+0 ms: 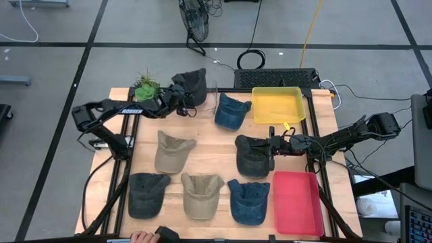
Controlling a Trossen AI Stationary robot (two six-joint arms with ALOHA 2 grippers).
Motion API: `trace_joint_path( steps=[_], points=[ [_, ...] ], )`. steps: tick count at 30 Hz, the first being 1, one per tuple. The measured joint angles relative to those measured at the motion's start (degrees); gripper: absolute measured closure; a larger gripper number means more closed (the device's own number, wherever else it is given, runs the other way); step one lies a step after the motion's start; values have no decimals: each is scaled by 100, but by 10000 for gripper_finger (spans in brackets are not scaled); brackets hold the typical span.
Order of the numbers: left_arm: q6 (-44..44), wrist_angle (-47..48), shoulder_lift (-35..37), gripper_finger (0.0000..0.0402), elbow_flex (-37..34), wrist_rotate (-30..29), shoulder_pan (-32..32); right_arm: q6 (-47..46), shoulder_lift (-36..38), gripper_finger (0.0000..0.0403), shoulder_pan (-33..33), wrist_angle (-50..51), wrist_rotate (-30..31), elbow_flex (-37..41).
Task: Pick & Place hat
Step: Put the middle black cap into the transparent bin, then put the top blue cap into the pink bin
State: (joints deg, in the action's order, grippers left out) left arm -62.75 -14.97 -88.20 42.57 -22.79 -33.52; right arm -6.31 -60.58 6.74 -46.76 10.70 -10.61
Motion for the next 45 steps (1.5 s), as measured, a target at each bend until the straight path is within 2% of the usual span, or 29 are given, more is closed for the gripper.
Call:
trace_joint_path(
  steps=[4,13,19,22,25,29,34,37,42,45],
  points=[
    [270,-2,-6,376,0,-42,-62,-4,0,403,0,0,0,0],
    [333,-2,15,291,0,-433,14,-6,0,403,0,-5,0,0],
    [177,-292,15,257,0,-1365,230,-6,0,403,0,-7,0,0],
    [-226,-384,38,253,0,-1883,390,-6,0,403,0,-5,0,0],
    [-343,-455,200,252,0,-2122,598,-6,0,403,0,-4,0,0],
    [296,-365,598,252,0,-2132,924,-8,0,403,0,6,0,0],
    [1788,46,1216,252,-1,-2067,1443,-11,0,403,0,13,0,0],
    [3198,370,1634,252,2,-1738,1766,-11,0,403,0,11,-19,0],
    [5007,830,2051,261,2,193,2124,-176,0,403,0,10,-23,0],
    [5783,834,2089,280,2,873,2310,-225,0,403,0,11,-22,0]
  ],
)
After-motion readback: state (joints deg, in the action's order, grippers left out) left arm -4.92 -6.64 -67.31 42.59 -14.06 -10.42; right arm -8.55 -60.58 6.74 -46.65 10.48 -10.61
